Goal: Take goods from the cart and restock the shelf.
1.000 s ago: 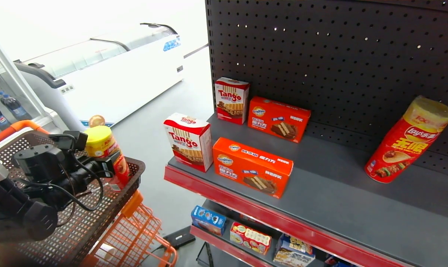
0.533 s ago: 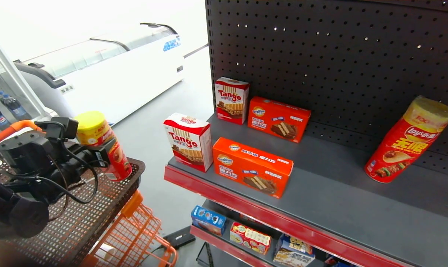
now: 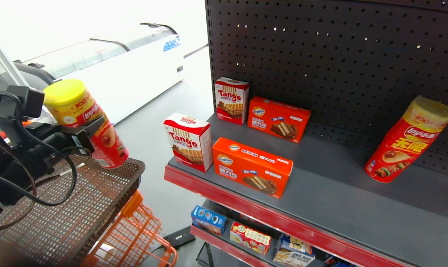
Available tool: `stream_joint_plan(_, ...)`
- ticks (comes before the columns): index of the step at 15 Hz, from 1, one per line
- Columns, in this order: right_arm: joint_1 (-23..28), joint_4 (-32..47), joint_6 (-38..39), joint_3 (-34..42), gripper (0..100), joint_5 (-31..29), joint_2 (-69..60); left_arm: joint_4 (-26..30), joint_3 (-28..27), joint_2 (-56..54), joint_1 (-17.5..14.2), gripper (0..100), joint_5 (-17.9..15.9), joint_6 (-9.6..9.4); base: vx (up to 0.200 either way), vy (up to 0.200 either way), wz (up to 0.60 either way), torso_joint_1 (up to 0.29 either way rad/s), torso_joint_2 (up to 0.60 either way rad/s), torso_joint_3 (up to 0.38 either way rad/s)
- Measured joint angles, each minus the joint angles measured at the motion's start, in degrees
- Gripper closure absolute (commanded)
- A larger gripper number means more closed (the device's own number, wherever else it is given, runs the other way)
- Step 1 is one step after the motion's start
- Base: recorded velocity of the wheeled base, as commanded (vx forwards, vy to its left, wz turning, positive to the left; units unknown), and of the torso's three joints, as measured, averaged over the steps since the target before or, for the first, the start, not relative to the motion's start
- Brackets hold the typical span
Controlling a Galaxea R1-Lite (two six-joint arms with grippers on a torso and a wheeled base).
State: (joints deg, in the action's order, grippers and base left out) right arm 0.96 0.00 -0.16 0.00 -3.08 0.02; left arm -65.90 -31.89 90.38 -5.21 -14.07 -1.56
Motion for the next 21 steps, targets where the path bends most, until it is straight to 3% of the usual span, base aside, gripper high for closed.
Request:
stream_joint_plan(7,0.0,0.0,0.0,0.0,0,0.0,0.0,4.2,6.5,-11.4,15.7,100,-1.4,0.37,0.0,0.0,0.0,0.0,0.0,0.0)
stream_joint_plan(8,0.0,0.0,0.0,0.0,0,0.0,0.0,4.1,7.2,-12.1,17.5,100,-3.5,0.66,0.0,0.0,0.0,0.0,0.0,0.0)
stream_joint_plan(11,0.0,0.0,0.0,0.0,0,0.0,0.0,3.1,11.0,-13.3,19.3,100,-7.8,1.27,0.0,0.0,0.0,0.0,0.0,0.0)
stream_joint_plan(16,0.0,0.0,0.0,0.0,0,0.0,0.0,4.5,13.1,-15.6,27.6,100,-8.6,2.27,0.0,0.0,0.0,0.0,0.0,0.0)
stream_joint_plan(21,0.0,0.0,-0.2,0.0,0,0.4,0.0,4.4,12.6,-14.8,29.7,100,-14.2,1.85,0.0,0.0,0.0,0.0,0.0,0.0)
